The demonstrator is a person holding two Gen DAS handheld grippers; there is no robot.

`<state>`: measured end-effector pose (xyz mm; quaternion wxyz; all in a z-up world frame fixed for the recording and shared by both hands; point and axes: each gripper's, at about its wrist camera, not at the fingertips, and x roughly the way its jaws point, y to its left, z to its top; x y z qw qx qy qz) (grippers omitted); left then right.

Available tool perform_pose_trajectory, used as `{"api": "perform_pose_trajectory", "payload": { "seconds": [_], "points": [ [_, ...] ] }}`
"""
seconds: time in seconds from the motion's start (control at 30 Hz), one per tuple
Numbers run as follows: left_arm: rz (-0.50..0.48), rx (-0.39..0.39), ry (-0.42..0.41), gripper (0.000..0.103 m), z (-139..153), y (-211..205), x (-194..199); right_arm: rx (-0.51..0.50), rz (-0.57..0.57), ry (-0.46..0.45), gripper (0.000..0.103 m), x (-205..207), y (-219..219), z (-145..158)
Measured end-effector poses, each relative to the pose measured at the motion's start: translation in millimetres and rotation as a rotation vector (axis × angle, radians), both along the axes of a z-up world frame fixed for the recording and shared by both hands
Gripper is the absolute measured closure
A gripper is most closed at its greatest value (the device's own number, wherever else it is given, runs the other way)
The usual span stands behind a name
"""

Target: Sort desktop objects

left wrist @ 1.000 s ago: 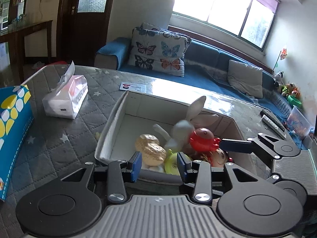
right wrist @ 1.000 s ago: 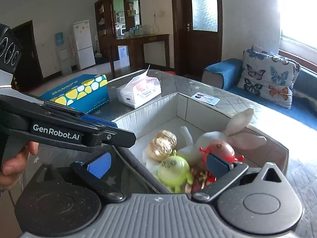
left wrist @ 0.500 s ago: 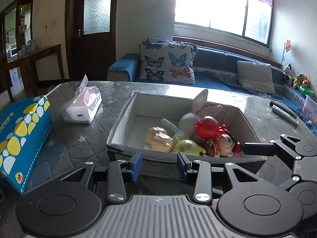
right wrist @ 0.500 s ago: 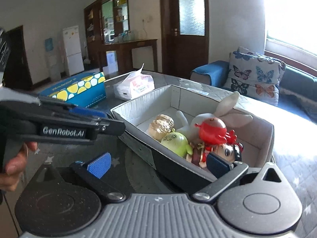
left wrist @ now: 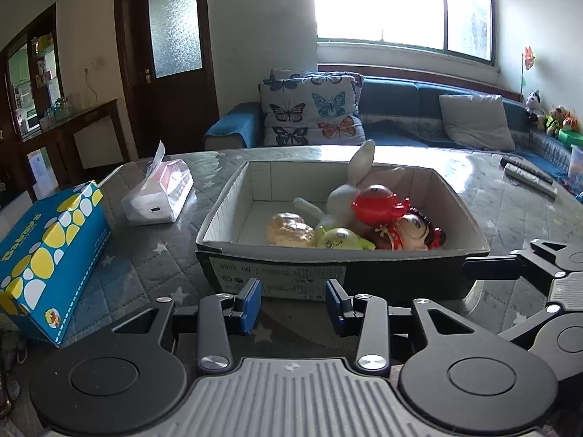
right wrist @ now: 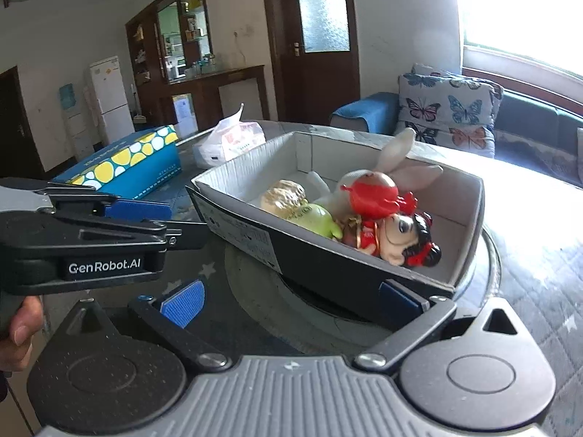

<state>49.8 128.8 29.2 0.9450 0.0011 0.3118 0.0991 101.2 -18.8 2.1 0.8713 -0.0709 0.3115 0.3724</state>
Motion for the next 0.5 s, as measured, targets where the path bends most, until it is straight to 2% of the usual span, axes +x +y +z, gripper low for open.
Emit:
{"api": "perform_pose_trajectory", "payload": {
  "seconds": [0.5],
  "points": [
    [0.031, -0.014, 0.042, 0.061, -13, -7, 3, 0.002, -0.084, 0.063, 0.000, 0, -11, -10]
  ]
}}
